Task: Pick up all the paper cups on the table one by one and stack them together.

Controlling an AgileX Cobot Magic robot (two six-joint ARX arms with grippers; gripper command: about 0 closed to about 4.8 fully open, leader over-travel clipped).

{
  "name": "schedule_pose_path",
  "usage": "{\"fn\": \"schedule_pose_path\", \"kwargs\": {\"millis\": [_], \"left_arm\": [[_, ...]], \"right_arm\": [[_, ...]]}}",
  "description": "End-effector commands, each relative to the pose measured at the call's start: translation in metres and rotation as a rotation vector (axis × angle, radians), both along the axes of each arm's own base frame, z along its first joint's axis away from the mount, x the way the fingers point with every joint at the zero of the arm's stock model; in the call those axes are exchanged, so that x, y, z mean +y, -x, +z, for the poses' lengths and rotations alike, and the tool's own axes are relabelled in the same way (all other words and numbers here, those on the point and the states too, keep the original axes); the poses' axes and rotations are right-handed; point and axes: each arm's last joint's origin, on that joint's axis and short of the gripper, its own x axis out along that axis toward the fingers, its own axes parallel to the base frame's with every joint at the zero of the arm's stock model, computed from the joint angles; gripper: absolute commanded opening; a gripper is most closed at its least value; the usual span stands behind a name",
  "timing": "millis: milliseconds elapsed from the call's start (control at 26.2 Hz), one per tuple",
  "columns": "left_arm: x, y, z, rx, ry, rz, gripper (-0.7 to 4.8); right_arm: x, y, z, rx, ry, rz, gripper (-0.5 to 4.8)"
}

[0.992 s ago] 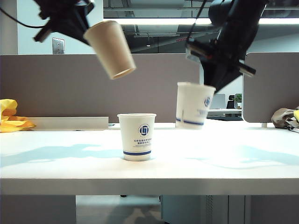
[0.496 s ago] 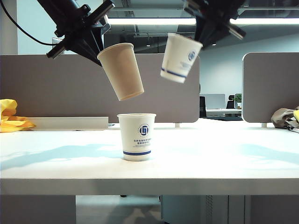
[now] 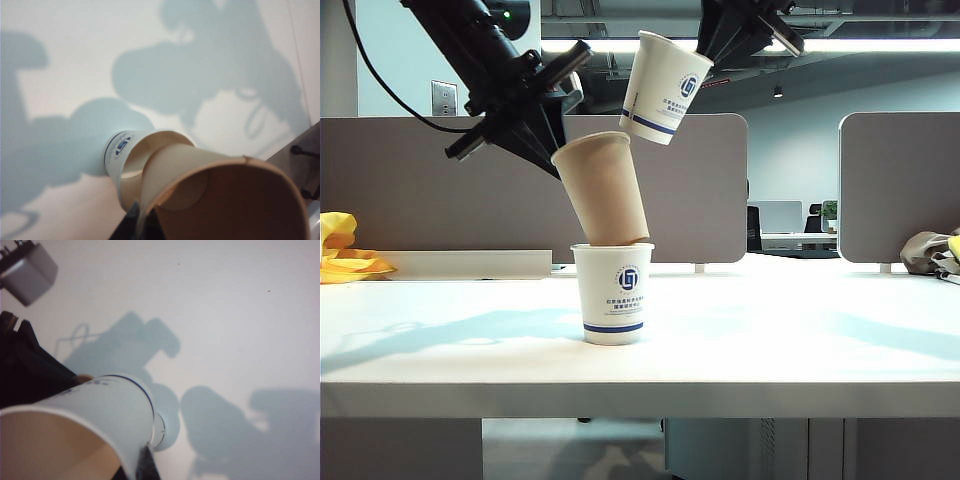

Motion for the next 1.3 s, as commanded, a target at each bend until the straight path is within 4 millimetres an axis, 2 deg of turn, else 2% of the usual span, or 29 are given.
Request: {"fn": "schedule_pose_path", "kwargs": {"millis": [38, 76, 114, 572, 725, 839, 954, 1106, 1297], "left_arm": [[0.0, 0.0, 0.002, -0.023, -0.019, 0.007, 0.1], [0.0, 0.0, 0.002, -0.023, -0.019, 0.008, 0.6], [0.0, 0.0, 0.002, -0.025, -0.021, 0.008, 0.82], [0.0, -0.002, 0.004, -0.048, -0.02, 0.011, 0.89], [0.005, -0.002, 0.008, -0.058, -0.017, 0.024, 0.89], [0.011, 0.002, 0.018, -0.093, -0.021, 0.043, 0.89], [0.018, 0.005, 0.028, -0.116, -0.014, 0.06, 0.89], [0.028, 0.009, 0.037, -0.146, -0.028, 0.092, 0.89], [0.029, 0.012, 0.04, -0.143, -0.029, 0.093, 0.89]], "right_arm": [[0.0, 0.001, 0.005, -0.016, -0.018, -0.003, -0.01], [0.0, 0.001, 0.005, -0.015, -0.018, -0.002, -0.01], [0.0, 0.001, 0.005, -0.014, -0.022, 0.002, -0.01], [0.001, 0.005, 0.001, 0.06, -0.052, 0.036, -0.01], [0.017, 0.004, -0.016, 0.11, -0.036, 0.077, -0.01], [0.035, -0.003, -0.038, 0.162, -0.001, 0.113, -0.01], [0.044, -0.006, -0.048, 0.162, 0.044, 0.102, -0.02], [0.046, -0.009, -0.055, 0.162, 0.077, 0.086, -0.01], [0.047, -0.016, -0.068, 0.182, 0.117, 0.07, -0.01]]}}
